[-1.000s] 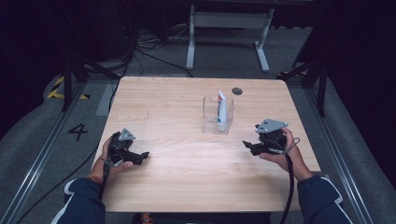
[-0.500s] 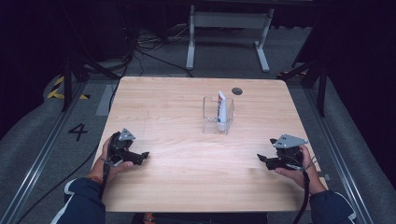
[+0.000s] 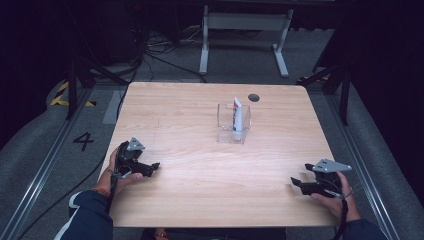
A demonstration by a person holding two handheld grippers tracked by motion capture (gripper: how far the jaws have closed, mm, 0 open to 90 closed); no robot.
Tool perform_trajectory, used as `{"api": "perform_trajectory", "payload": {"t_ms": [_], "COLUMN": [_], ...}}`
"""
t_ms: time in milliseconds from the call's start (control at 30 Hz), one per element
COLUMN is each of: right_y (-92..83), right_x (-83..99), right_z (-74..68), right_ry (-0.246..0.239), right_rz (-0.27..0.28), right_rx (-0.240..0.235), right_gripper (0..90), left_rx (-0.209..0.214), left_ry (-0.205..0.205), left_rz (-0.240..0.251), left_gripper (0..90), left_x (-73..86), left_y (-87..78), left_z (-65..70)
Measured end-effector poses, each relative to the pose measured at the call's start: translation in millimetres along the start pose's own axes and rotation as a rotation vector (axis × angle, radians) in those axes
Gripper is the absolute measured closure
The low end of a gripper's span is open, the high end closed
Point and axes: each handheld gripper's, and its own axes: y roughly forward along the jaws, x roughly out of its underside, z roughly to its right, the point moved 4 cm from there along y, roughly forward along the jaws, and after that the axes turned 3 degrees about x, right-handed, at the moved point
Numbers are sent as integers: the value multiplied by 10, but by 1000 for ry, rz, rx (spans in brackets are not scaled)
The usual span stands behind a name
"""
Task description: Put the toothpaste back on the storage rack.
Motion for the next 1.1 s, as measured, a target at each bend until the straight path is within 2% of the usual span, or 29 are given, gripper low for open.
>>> {"api": "perform_trajectory", "payload": {"t_ms": [133,300,467,567,633,1000,1033,1100], "right_y": [-52,-94,-91,-92,-97,-111,-111,-111], "right_x": [164,226,226,227,230,243,243,243], "right_z": [61,108,107,104,98,93,93,93], "right_ry": [51,111,117,119,123,125,125,125], "right_rz": [-2,-16,-18,-17,-18,-17,-17,-17], "right_rx": [32,39,43,45,49,51,51,51], "right_gripper": [220,200,195,196,196,196,196,196], "left_rx": [1,1,1,-4,5,4,-4,-1], "left_ry": [-1,-2,-2,14,3,-2,13,12], "left_rz": [0,0,1,2,-1,-3,1,5], "left_gripper": [4,4,4,3,3,4,3,3], "left_x": [0,0,1,-7,-6,-8,-16,-22], "left_y": [0,0,1,3,8,9,11,18], "left_z": [1,2,3,-12,-2,0,-14,-14]}}
